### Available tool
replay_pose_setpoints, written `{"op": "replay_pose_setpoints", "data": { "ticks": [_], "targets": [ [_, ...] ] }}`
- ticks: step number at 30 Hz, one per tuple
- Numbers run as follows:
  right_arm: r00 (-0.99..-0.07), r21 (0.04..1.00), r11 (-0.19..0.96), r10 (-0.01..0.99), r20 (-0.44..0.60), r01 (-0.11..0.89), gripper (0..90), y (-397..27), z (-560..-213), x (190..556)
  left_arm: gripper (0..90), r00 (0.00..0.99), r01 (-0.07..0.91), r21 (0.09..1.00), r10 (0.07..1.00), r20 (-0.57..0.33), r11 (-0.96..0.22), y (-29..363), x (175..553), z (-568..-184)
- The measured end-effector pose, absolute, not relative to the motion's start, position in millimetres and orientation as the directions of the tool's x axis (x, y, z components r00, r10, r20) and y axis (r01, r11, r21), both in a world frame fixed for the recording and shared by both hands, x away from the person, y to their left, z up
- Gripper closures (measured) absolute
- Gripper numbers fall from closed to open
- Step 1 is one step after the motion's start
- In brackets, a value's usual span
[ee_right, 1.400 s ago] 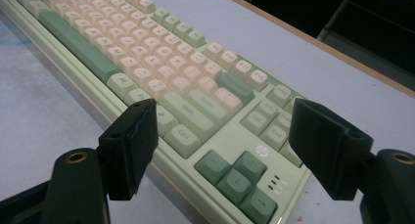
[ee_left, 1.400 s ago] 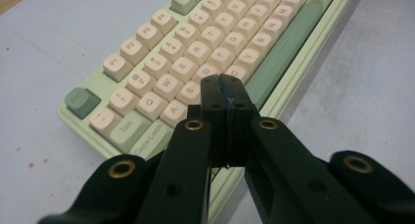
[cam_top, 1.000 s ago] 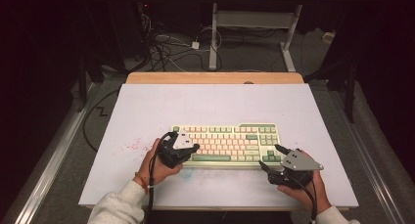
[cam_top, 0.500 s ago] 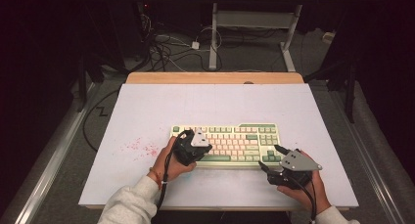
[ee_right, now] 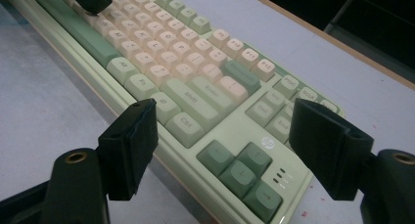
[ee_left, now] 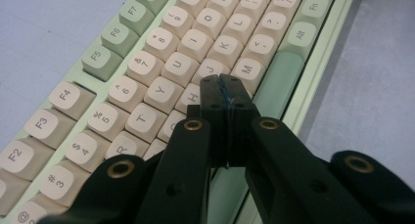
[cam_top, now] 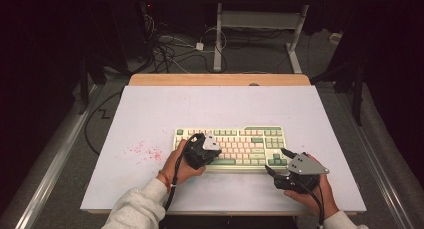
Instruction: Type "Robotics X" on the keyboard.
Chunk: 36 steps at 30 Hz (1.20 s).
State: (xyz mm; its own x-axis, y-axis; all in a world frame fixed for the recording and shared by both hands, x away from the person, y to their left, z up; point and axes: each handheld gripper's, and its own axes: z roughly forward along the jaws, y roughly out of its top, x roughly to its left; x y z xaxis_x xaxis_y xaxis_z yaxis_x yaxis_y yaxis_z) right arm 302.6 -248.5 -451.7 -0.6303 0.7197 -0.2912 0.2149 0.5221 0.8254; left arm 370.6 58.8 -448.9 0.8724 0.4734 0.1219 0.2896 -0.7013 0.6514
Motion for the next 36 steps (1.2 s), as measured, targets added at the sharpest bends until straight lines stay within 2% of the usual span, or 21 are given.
{"op": "replay_pose_setpoints", "data": {
  "ticks": [8,36],
  "targets": [
    [-0.62,0.825,0.518,0.729,-0.289,0.225,26.7,-252,-452,302,87.5,0.867,0.307,0.654,0.487,0.106,-0.691,58,374,-456],
    [-0.622,0.826,0.521,0.725,-0.296,0.214,26.6,-254,-449,297,82.9,0.844,0.254,0.71,0.509,0.168,-0.657,73,366,-433]
  ]
}}
